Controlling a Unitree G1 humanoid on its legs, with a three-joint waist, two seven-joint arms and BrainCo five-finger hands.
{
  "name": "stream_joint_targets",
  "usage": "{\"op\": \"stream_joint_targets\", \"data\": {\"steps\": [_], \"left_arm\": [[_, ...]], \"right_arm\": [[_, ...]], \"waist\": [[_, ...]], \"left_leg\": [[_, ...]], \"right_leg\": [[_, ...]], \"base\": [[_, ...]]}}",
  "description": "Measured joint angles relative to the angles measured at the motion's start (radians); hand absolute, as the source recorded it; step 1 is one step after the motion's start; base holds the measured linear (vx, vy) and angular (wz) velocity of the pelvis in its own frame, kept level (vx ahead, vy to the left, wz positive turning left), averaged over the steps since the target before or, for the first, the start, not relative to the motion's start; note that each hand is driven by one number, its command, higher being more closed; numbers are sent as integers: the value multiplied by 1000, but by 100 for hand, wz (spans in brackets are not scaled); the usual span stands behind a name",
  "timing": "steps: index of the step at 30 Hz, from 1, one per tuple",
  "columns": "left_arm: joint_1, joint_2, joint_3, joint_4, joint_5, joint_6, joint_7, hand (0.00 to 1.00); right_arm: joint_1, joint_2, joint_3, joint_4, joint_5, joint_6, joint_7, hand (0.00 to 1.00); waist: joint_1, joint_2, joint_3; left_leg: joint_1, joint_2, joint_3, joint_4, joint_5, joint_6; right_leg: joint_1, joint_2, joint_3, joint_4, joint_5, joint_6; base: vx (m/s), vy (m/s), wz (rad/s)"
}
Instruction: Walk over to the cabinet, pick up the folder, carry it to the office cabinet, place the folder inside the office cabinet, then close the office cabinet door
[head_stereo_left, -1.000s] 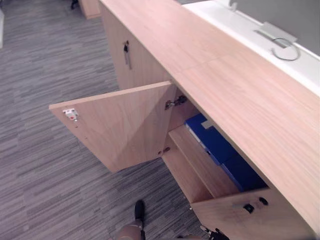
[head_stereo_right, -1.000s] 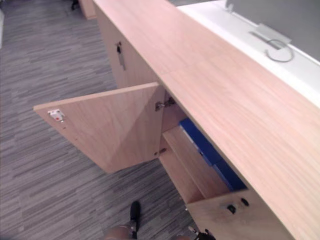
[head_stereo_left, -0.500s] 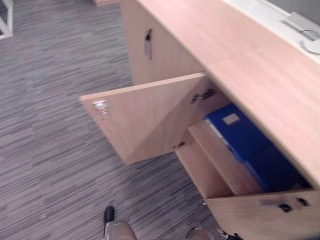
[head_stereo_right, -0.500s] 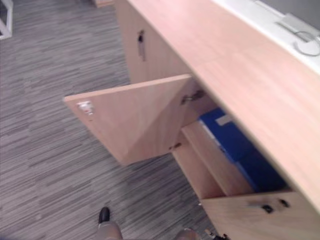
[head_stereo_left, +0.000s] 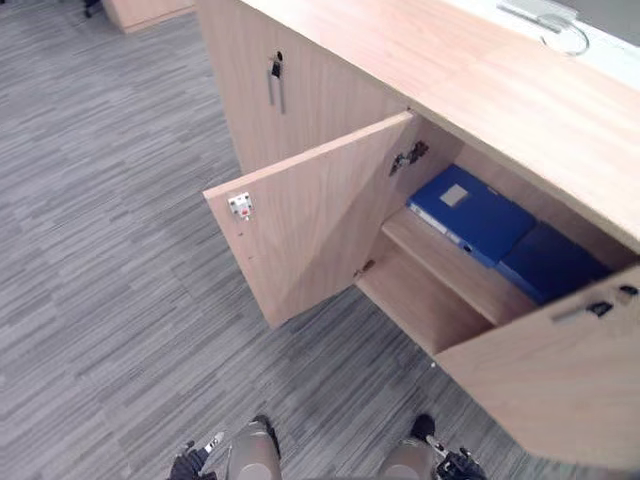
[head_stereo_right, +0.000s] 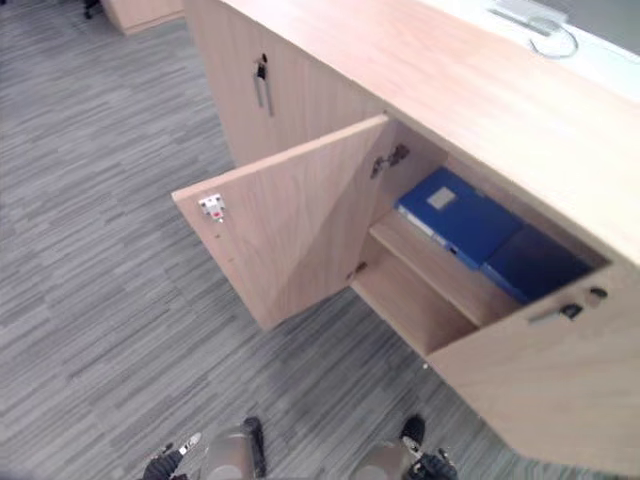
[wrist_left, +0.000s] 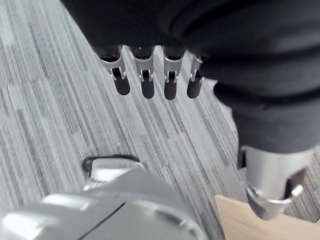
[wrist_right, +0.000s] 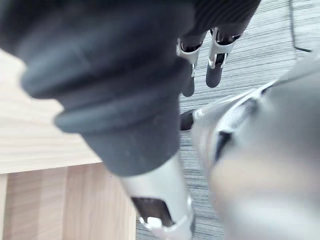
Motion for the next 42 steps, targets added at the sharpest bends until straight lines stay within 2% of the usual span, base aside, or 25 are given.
{"op": "stream_joint_targets", "data": {"steps": [1,2,3,4,6,7,10,14,18,23,26,28,29,31,33,36,39,42], "left_arm": [[10,17,6,-17,1,1,0,0],[15,22,15,-27,2,1,1,0],[20,26,24,-44,2,1,2,0],[20,31,22,-51,2,2,3,0],[8,28,19,-67,12,4,3,0],[-5,25,19,-72,17,4,3,0],[-33,27,18,-115,1,4,0,0],[-110,75,17,-126,-23,4,0,0],[-160,215,18,-134,59,21,18,0],[-270,345,20,-134,103,36,24,0],[-378,450,20,-36,106,50,23,0],[-491,548,17,55,107,58,23,0],[-522,570,13,66,106,61,23,0],[-643,643,-52,72,106,67,25,0],[-729,674,-117,71,106,65,27,0],[-799,681,-201,58,106,50,29,0],[-811,641,-270,36,101,46,34,0],[-817,598,-355,18,102,40,16,0]], "right_arm": [[-1,-1,-2,14,0,-1,0,0],[-6,0,0,18,-1,0,2,0],[-15,4,13,26,-6,-1,4,0],[-22,-2,33,41,-22,0,4,0],[-27,-4,33,59,-25,-1,8,0],[-27,-11,30,76,-25,1,12,0],[-15,-29,31,81,-62,3,14,0],[-15,-48,32,79,-61,2,14,0],[-16,-40,43,80,-60,2,15,0],[-15,-39,42,83,-60,4,29,0],[-14,-39,37,99,-59,4,42,0],[-3,-37,27,107,-56,7,54,0],[3,-36,25,107,-56,7,57,0],[22,-32,17,128,-38,9,61,0],[35,-20,-19,141,-15,10,62,0],[57,-13,-19,144,1,9,75,0],[67,-2,-56,144,2,9,79,0],[86,5,-60,144,2,9,79,0]], "waist": [[10,1,-1],[15,1,-1],[19,-3,-8],[17,-15,-19],[12,-17,-22],[8,-14,-23],[-2,-22,-30],[-7,-27,-44],[-7,-49,-56],[-9,-60,-62],[-9,-68,-63],[-11,-74,-63],[-12,-75,-63],[-16,-87,-61],[-23,-96,-64],[-45,-104,-61],[-64,-107,-61],[-65,-109,-60]], "left_leg": [[25,-1,33,-39,21,11],[39,-2,51,-66,35,12],[59,-23,70,-136,62,15],[64,-53,77,-215,96,16],[67,-87,76,-301,150,8],[81,-94,70,-349,177,-1],[140,-86,37,-439,248,-16],[158,-77,37,-499,296,-25],[196,-76,53,-522,306,-36],[210,-85,64,-532,305,-39],[226,-85,77,-532,302,-44],[242,-85,98,-532,296,-48],[242,-85,99,-532,296,-48],[242,-85,106,-532,296,-48],[241,-86,114,-532,294,-46],[241,-89,137,-532,293,-44],[240,-90,155,-532,293,-44],[241,-91,157,-532,293,-44]], "right_leg": [[14,22,-29,122,-124,-13],[19,36,-54,148,-168,-25],[29,72,-104,144,-223,-22],[47,102,-142,43,-243,-13],[74,137,-144,-120,-241,-9],[83,159,-142,-175,-219,23],[101,198,-130,-208,-211,18],[99,224,-126,-229,-204,11],[120,238,-107,-264,-188,15],[136,238,-100,-294,-175,17],[147,239,-82,-297,-174,16],[151,240,-64,-299,-171,13],[150,240,-62,-299,-170,12],[143,241,-54,-309,-160,12],[140,242,-48,-320,-149,11],[128,242,-22,-328,-137,7],[118,242,-2,-331,-128,6],[119,241,-1,-331,-127,5]], "base": [[-125,161,-40],[-87,111,-68],[-100,72,-64],[-93,50,-61],[-93,-30,-40],[-72,-65,-29],[-23,-74,-27],[-14,-47,-3],[25,-6,-16],[37,12,-5],[33,5,-16],[18,8,-24],[-9,7,-15],[-31,11,-10],[-54,15,-13],[-41,22,-22],[-18,9,-21],[-4,0,-2]]}}
